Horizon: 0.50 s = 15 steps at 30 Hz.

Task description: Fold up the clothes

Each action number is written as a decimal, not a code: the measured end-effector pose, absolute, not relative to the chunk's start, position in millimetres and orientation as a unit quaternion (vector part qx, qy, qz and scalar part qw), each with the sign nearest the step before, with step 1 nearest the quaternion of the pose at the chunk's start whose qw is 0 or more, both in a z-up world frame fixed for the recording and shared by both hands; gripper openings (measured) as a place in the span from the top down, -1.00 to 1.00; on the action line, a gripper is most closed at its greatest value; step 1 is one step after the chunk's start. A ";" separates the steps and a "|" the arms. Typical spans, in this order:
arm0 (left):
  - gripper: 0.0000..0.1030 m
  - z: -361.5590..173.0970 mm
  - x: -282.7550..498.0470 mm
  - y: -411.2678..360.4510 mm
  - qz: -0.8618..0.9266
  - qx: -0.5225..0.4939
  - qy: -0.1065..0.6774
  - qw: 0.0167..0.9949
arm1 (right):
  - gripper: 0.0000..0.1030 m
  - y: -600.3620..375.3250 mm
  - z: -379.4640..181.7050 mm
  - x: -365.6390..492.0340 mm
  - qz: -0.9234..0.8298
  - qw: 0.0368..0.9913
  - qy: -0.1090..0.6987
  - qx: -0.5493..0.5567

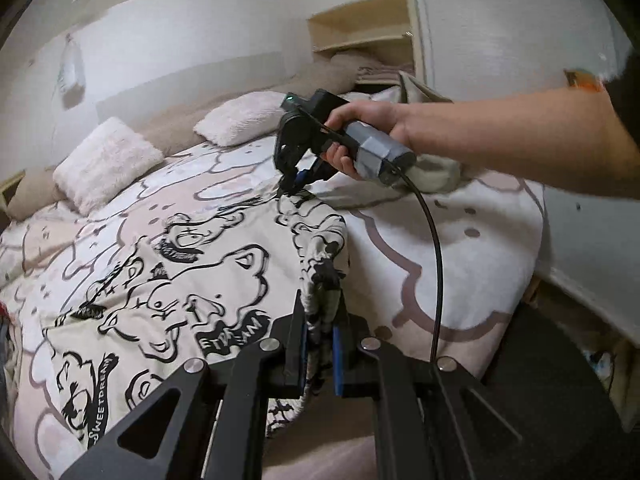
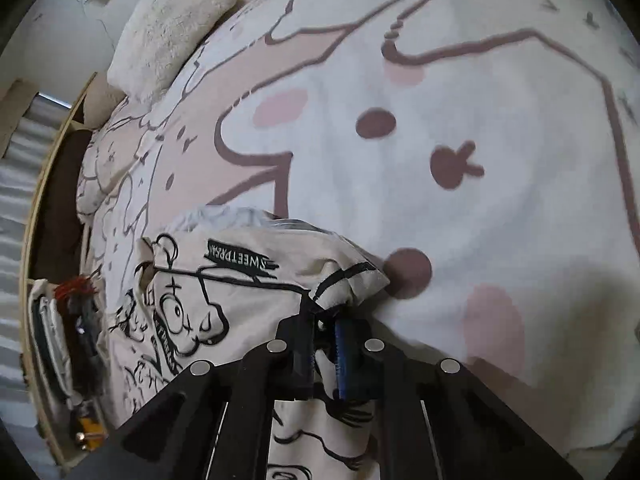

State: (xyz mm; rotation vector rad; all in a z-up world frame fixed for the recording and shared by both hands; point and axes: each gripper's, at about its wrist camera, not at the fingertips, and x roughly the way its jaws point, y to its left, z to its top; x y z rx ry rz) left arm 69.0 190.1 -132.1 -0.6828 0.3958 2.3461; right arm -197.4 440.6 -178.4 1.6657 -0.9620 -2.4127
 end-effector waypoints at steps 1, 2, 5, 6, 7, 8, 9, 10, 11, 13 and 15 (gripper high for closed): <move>0.81 -128.5 68.9 185.2 0.901 -0.258 0.143 0.319 | 0.83 439.6 -169.4 -197.0 -0.787 0.030 -0.318 0.527; 0.81 -125.3 68.8 180.3 0.905 -0.256 0.134 0.312 | 0.83 438.1 -157.3 -197.3 -0.793 0.037 -0.327 0.513; 0.81 -116.8 67.1 162.6 0.913 -0.264 0.100 0.293 | 0.83 425.4 -113.7 -201.6 -0.811 0.061 -0.336 0.475; 0.81 -114.0 66.4 156.6 0.916 -0.267 0.088 0.288 | 0.83 416.5 -98.1 -205.0 -0.817 0.073 -0.334 0.465; 0.81 -111.7 66.9 150.9 0.917 -0.269 0.081 0.281 | 0.83 404.5 -81.7 -209.9 -0.823 0.088 -0.329 0.455; 0.81 -109.6 67.8 145.3 0.919 -0.271 0.077 0.275 | 0.83 390.1 -65.7 -215.1 -0.828 0.103 -0.320 0.448; 0.81 -107.6 68.7 139.8 0.921 -0.272 0.073 0.269 | 0.83 372.9 -50.3 -220.5 -0.833 0.119 -0.307 0.444; 0.81 -105.8 70.5 133.8 0.923 -0.273 0.071 0.262 | 0.83 357.1 -38.4 -226.0 -0.837 0.132 -0.295 0.441; 0.81 -104.1 72.6 127.7 0.925 -0.273 0.070 0.255 | 0.83 341.4 -30.9 -231.1 -0.839 0.142 -0.283 0.442; 0.81 -102.0 77.0 115.6 0.928 -0.276 0.068 0.242 | 0.83 306.6 -16.7 -240.1 -0.842 0.161 -0.256 0.446; 0.81 -101.5 81.4 102.5 0.930 -0.283 0.067 0.227 | 0.83 270.5 -11.0 -251.2 -0.842 0.174 -0.229 0.456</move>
